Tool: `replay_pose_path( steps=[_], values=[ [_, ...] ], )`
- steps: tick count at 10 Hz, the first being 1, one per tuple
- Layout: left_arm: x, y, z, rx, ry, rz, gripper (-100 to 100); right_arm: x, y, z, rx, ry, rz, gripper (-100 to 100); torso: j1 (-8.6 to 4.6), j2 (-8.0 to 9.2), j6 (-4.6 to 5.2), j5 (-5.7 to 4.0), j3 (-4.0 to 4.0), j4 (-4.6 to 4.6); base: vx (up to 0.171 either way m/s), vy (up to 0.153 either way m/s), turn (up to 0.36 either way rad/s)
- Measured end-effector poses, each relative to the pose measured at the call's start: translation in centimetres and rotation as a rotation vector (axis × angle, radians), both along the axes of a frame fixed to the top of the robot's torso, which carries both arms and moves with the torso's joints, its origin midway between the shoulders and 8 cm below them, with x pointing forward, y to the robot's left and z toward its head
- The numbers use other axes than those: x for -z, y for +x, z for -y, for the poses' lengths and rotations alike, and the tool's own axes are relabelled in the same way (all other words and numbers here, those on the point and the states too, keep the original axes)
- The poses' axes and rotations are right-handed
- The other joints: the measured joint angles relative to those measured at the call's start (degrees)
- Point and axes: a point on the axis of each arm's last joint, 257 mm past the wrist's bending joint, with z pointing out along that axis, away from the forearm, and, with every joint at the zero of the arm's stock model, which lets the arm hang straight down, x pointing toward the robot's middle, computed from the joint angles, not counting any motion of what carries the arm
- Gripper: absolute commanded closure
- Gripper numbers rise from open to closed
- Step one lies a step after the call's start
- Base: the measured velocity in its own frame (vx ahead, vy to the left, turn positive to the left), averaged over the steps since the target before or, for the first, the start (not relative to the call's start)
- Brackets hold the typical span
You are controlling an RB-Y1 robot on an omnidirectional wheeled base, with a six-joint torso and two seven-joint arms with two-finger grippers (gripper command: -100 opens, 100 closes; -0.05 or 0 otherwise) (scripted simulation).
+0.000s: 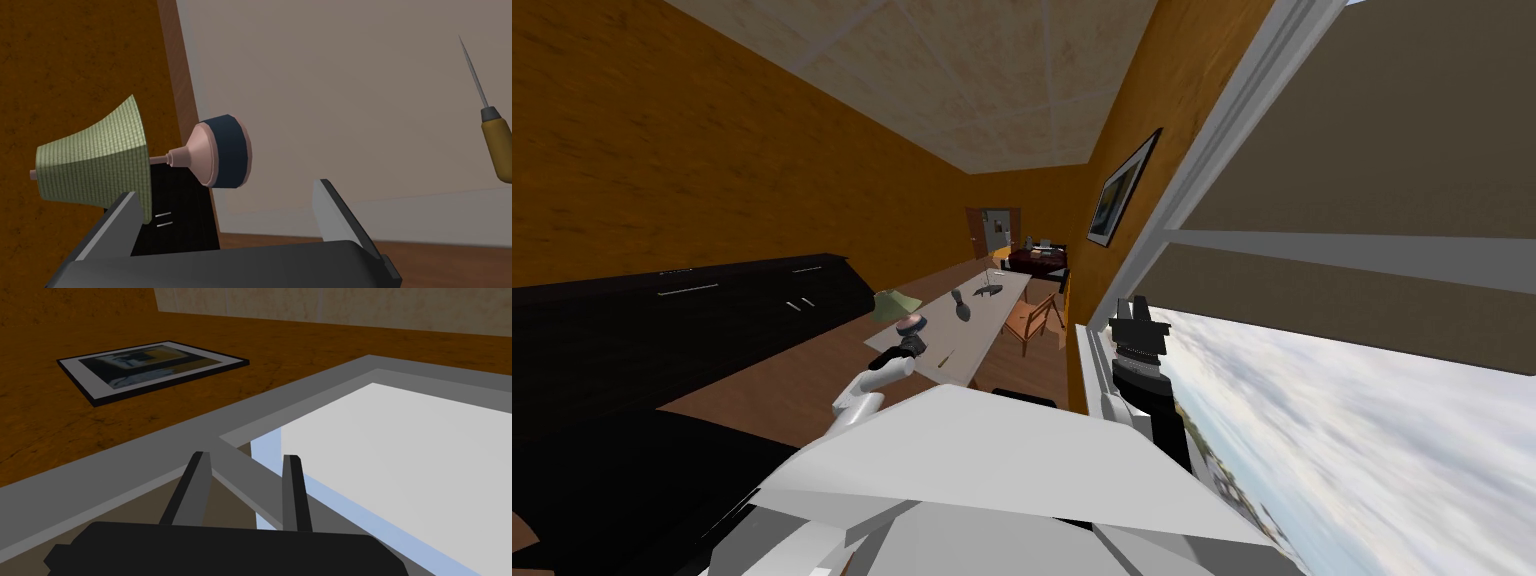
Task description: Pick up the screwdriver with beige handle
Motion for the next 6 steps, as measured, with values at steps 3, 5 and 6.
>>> replay_pose_path(
  steps=[3,5,6],
  values=[
    [2.5,-1.7,-0.9,-0.049,-0.051,-0.054,-100,0.0,0.0,0.0,0.0,0.0,0.0,0,0.0,0.03,0.0,0.01,0.02,0.0,0.053,-0.009,-0.006],
    [3.8,-3.4,-2.1,-0.091,-0.096,-0.094,-100,0.0,0.0,0.0,0.0,0.0,0.0,0,0.02,-0.14,0.0,0.0,-0.08,-0.03,0.106,-0.013,-0.01],
    [4.8,-4.1,-2.4,-0.109,-0.118,-0.114,-100,0.0,0.0,0.0,0.0,0.0,0.0,0,0.02,-0.12,0.0,0.01,-0.08,-0.04,0.089,-0.007,-0.015]
  ],
)
